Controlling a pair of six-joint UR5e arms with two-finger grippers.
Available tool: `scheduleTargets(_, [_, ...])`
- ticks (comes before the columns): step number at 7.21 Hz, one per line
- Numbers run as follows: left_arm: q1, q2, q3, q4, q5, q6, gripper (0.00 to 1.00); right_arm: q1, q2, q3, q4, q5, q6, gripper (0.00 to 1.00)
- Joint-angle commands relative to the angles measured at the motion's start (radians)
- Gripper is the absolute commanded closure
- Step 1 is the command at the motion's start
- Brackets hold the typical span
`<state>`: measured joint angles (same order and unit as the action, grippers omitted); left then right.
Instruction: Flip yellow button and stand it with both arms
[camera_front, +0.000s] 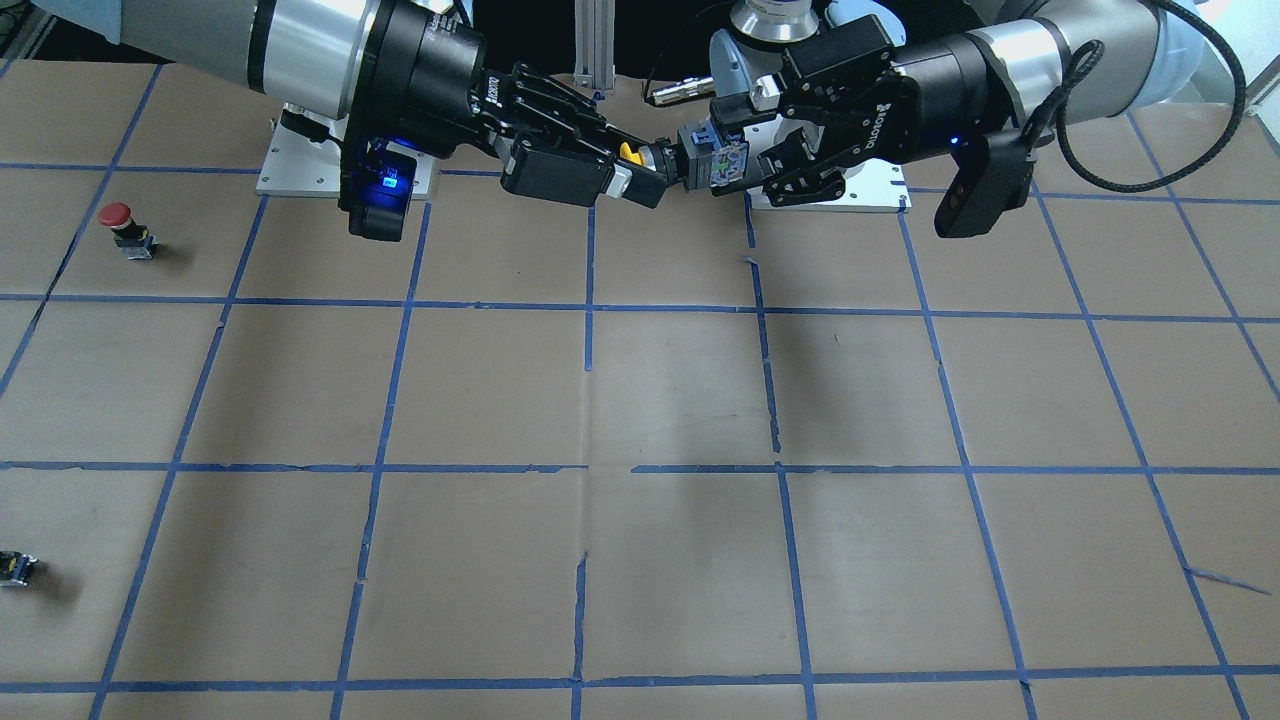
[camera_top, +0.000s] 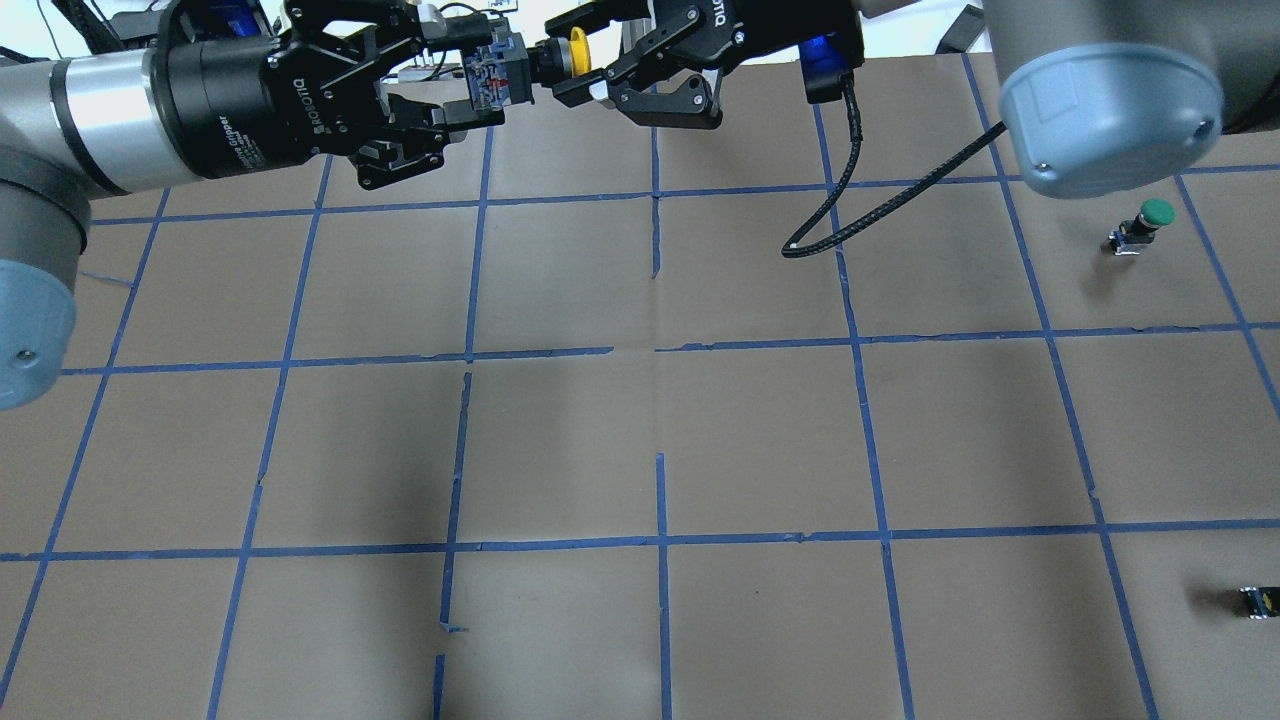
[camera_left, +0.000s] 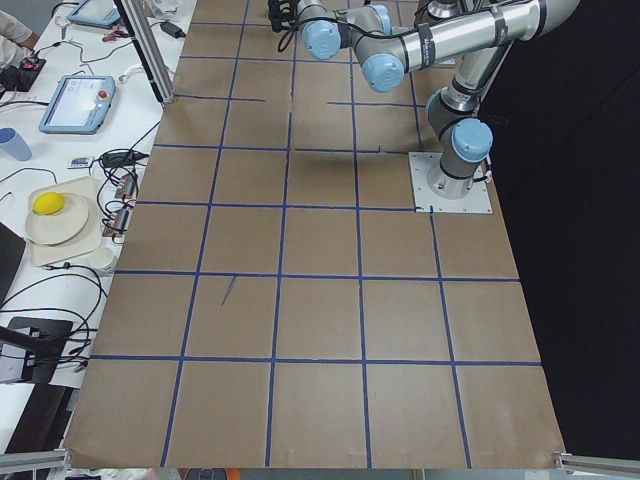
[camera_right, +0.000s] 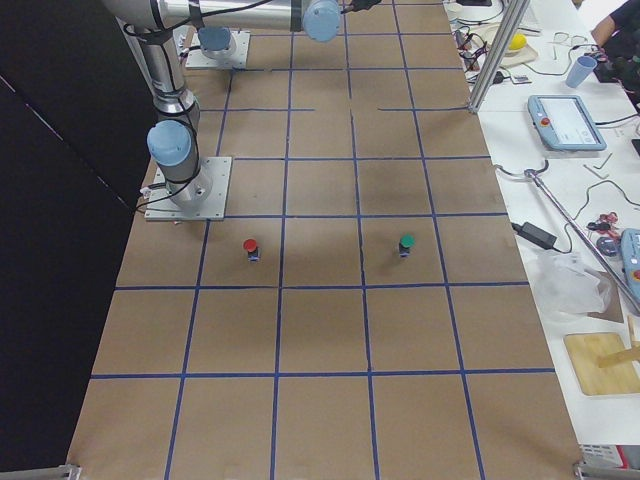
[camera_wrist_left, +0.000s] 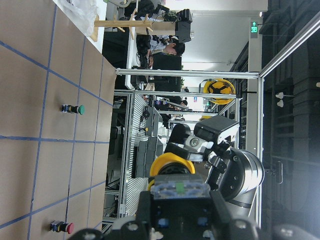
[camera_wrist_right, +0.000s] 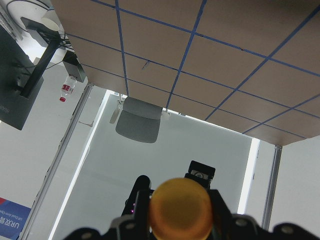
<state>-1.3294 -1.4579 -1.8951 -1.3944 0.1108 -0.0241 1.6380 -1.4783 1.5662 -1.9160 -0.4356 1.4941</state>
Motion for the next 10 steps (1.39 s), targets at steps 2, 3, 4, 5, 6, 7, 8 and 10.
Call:
scheduleTargets(2, [-0.001,-0.001,-0.001,-0.002,0.010,-0.007,0.00,-0.023,0.003,-0.005,-0.001,-0.003,0.000,0.90])
scheduleTargets(3, [-0.001,-0.002,-0.001,-0.003,0.016,-0.005,0.00,-0.073,0.001,-0.006,-0.001,-0.011,-0.014,0.90])
scheduleTargets(4, [-0.001,-0.005,0.002,-0.003,0.035,-0.005,0.00,-0.142,0.000,0.004,0.002,-0.017,-0.061,0.93])
scheduleTargets(5, [-0.001,-0.012,0.014,0.003,0.140,-0.020,0.00,-0.188,0.000,0.003,0.002,-0.047,-0.165,0.93])
scheduleTargets(6, [-0.002,-0.015,0.014,0.026,0.205,-0.026,0.00,-0.217,0.000,0.002,0.000,-0.089,-0.239,0.93])
scheduleTargets(7, [-0.019,-0.015,0.014,0.035,0.284,-0.033,0.00,-0.240,-0.005,0.003,0.009,-0.157,-0.347,0.93])
scheduleTargets(8, [-0.031,-0.027,0.022,0.066,0.446,-0.034,0.00,-0.248,-0.001,0.006,0.020,-0.246,-0.438,0.95])
scheduleTargets(10, [-0.048,-0.073,0.062,0.068,0.683,-0.036,0.00,-0.251,0.019,0.014,0.058,-0.458,-0.658,0.95])
